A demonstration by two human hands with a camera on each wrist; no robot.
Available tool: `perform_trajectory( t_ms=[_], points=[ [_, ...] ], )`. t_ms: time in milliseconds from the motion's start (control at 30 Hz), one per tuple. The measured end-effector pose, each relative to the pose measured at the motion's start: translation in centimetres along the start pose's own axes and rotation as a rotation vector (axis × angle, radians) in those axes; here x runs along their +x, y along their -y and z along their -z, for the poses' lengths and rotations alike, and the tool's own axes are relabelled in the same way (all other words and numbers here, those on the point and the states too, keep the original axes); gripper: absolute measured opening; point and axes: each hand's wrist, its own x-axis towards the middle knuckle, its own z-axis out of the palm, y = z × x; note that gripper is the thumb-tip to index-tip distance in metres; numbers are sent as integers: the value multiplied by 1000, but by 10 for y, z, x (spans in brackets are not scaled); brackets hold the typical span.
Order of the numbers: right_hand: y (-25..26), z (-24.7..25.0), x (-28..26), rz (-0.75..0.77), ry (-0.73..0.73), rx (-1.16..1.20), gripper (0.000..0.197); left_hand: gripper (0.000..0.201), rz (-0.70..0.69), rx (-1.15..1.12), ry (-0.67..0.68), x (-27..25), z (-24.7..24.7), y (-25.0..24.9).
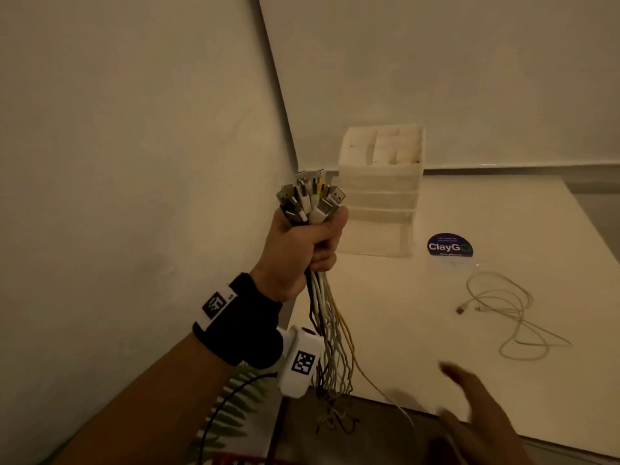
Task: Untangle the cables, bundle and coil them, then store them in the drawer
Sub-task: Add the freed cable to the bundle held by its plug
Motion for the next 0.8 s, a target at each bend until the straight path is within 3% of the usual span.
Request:
perform_trajectory(
  t_ms=[33, 133, 167, 233, 267, 300, 367, 500, 600, 800],
  points=[
    [33, -15, 20, 87, 18, 18, 68, 27, 12, -8, 4, -3, -5, 1],
    [107, -41, 66, 246, 275, 222, 80, 30, 19, -39, -8, -10, -18, 0],
    [126, -45, 78, 257, 298, 262, 75, 31, 10, -31, -6, -13, -20, -2],
    [141, -57, 93, 332, 268, 210, 41, 34, -22, 17, -1, -18, -24, -8],
    [140, -64, 94, 325, 251, 192, 17, 36, -35, 35, 3, -21, -24, -11],
    [135, -67, 93, 286, 264, 202, 11, 38, -48, 40, 6, -24, -23, -14],
    [120, -75, 85, 249, 275, 251, 32, 40, -71, 48, 11, -28, -19, -21],
    [85, -88, 70, 107, 193, 259, 28, 31, -97, 84, 66, -36, -13, -24],
    [53, -96, 70, 31, 237, 163, 36, 29, -165, 117, 74, -40, -21, -30],
    [-17, -106, 54, -190, 296, 159, 45, 37, -217, -34, 6, -22, -24, -55]
  ],
)
